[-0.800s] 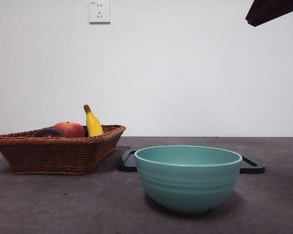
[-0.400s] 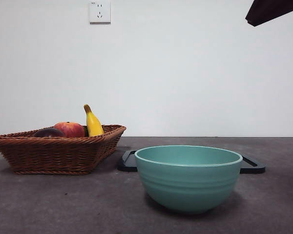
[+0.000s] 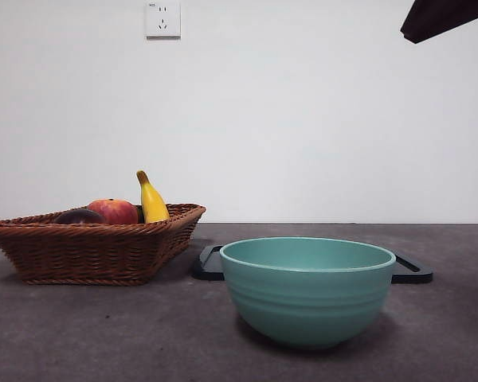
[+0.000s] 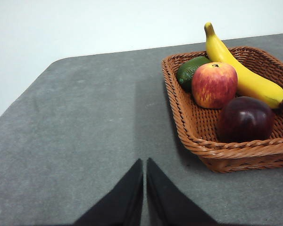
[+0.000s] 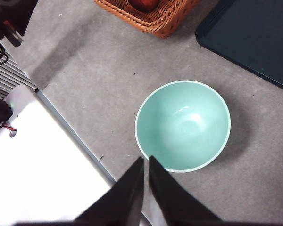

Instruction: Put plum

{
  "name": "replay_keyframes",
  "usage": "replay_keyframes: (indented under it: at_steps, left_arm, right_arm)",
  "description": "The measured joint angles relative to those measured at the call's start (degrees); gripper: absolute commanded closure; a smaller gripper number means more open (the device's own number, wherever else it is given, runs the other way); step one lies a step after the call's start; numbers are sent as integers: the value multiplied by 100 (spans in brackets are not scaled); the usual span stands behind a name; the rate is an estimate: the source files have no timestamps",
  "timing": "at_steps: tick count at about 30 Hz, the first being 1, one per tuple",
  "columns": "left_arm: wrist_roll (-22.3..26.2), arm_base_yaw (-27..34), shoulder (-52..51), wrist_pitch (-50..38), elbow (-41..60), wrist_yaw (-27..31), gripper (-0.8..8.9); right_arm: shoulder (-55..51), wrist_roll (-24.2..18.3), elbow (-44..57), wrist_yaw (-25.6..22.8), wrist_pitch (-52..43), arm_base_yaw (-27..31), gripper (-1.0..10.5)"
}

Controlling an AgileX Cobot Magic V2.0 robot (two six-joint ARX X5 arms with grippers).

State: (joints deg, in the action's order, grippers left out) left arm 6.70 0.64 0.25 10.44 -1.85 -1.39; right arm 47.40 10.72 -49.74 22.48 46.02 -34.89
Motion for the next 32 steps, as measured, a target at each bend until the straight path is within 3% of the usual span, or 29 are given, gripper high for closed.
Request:
replay_keyframes:
  at_steps: [8, 13, 19, 24, 32]
  left_arm:
    - [0, 0, 0, -2, 0, 0, 803]
    - [-2, 0, 0, -2, 0, 0, 803]
    - [-2, 0, 0, -2, 0, 0, 803]
    - [-2, 0, 0, -2, 0, 0, 803]
    - [-2, 0, 0, -2, 0, 0, 803]
  right_arm:
    - [-50, -15, 0, -37, -4, -2, 941]
    - [-487, -358, 0, -321, -254, 291, 941]
    - [-1143, -772, 251, -514, -1300, 1561, 941]
    - [-2483, -935, 1440, -1235, -2415, 2924, 941]
    - [-3882, -949, 3495, -1373, -3971, 3585, 941]
